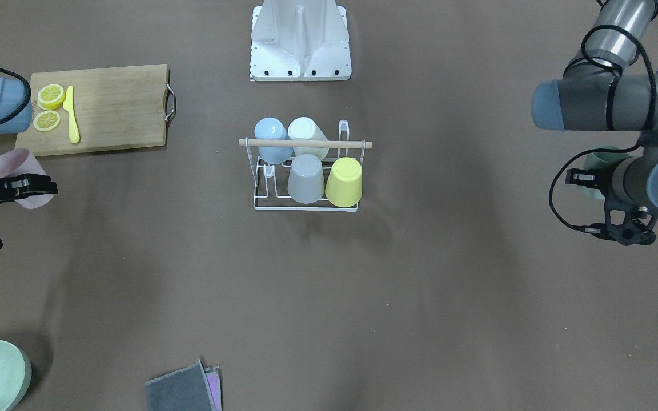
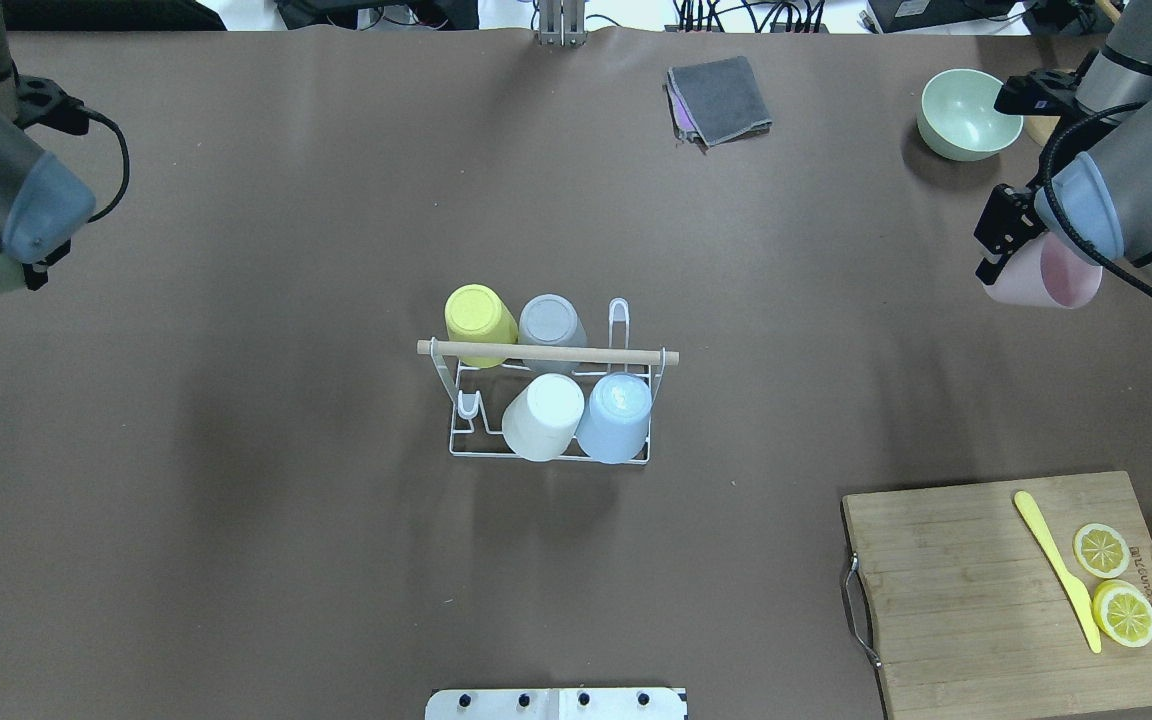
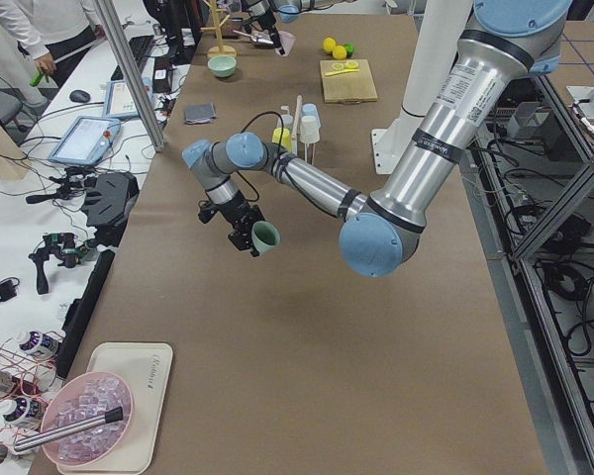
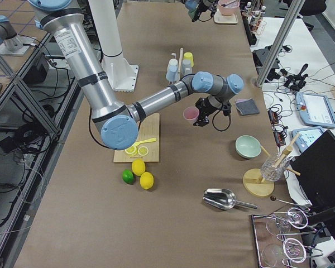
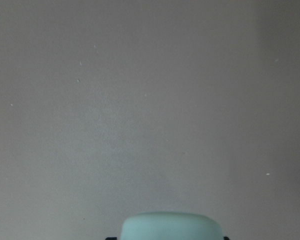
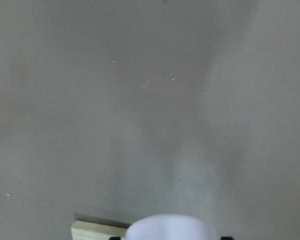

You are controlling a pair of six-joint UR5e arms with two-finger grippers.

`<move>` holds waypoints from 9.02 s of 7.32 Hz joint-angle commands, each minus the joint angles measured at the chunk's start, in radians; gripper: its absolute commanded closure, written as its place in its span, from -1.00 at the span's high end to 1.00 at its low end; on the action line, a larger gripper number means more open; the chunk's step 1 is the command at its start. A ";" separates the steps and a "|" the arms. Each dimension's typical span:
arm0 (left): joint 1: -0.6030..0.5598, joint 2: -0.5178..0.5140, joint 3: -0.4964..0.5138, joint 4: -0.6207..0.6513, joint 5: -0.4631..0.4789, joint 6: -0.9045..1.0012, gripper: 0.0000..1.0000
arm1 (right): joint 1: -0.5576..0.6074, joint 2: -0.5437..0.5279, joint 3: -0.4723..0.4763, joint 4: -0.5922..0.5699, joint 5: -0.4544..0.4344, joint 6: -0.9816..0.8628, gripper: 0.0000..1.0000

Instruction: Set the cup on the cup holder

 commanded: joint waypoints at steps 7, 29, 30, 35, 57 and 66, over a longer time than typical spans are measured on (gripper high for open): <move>-0.103 -0.067 0.047 -0.509 -0.102 -0.364 -0.81 | 0.068 -0.063 0.076 0.230 0.059 -0.123 -0.14; 0.382 0.036 -0.216 -1.890 0.570 -1.175 -0.83 | 0.134 -0.172 -0.070 1.114 0.147 -0.119 -0.17; 0.428 0.064 -0.230 -1.933 0.615 -1.173 -0.83 | 0.134 -0.175 -0.070 1.155 0.156 -0.117 -0.19; 0.681 0.132 -0.270 -2.039 0.900 -1.040 -0.98 | 0.134 -0.188 -0.068 1.305 0.209 -0.117 -0.25; 0.848 0.152 -0.086 -2.328 1.088 -0.900 -0.98 | 0.048 -0.120 -0.083 1.672 0.172 -0.114 -0.31; 0.874 0.152 -0.057 -2.412 1.203 -0.841 -1.00 | 0.045 -0.114 -0.083 1.672 0.172 -0.113 -0.31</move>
